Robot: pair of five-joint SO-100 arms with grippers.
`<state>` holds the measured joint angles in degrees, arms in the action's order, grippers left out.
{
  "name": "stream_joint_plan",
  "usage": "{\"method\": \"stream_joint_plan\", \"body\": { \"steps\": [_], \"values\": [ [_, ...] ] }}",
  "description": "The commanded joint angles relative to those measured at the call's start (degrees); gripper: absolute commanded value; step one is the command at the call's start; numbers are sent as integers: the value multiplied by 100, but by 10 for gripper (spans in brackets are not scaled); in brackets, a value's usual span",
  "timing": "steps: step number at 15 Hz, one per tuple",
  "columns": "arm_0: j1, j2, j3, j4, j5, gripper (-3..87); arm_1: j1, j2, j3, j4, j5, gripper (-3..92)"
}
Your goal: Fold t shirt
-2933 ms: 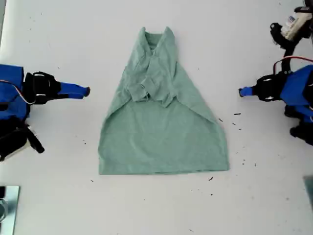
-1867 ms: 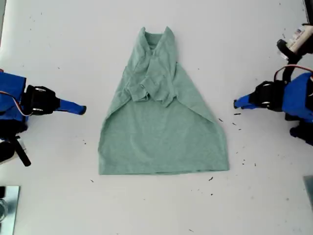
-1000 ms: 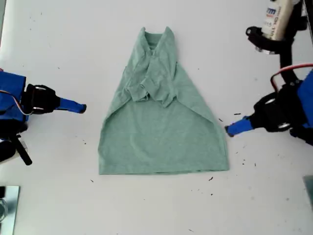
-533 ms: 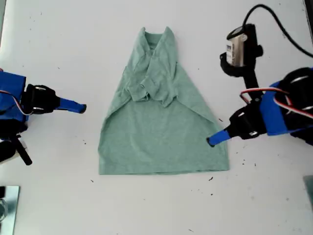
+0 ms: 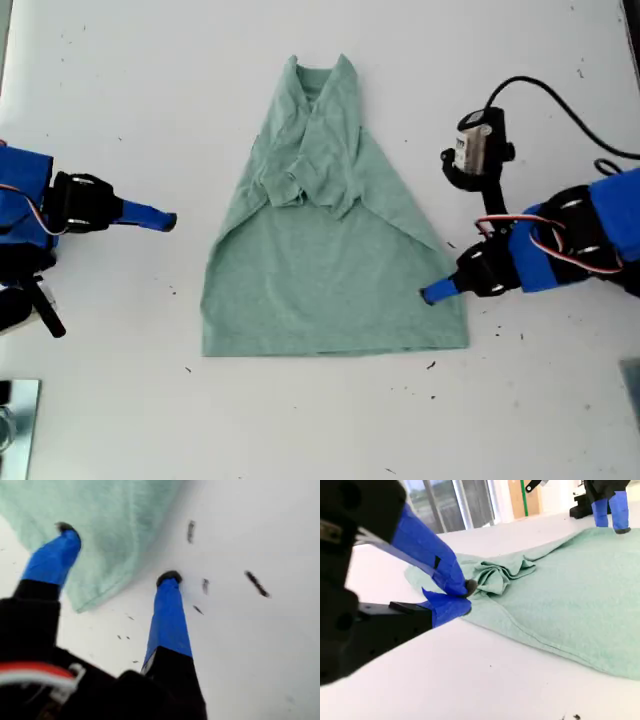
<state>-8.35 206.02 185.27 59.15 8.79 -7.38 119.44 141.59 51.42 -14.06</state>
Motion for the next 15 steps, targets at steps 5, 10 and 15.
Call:
{"method": "stream_joint_plan", "body": {
  "steps": [5, 10, 15],
  "values": [
    [44, 35, 70, -26, 35, -2, -475, -3094, -2021, 747, 9, -8],
    [53, 35, 70, -26, 44, -2, -343, -3120, -5370, 4535, -483, -25],
    [70, 35, 70, -26, 53, -2, -378, -2900, -7690, 4869, -800, -22]
  ]
}}
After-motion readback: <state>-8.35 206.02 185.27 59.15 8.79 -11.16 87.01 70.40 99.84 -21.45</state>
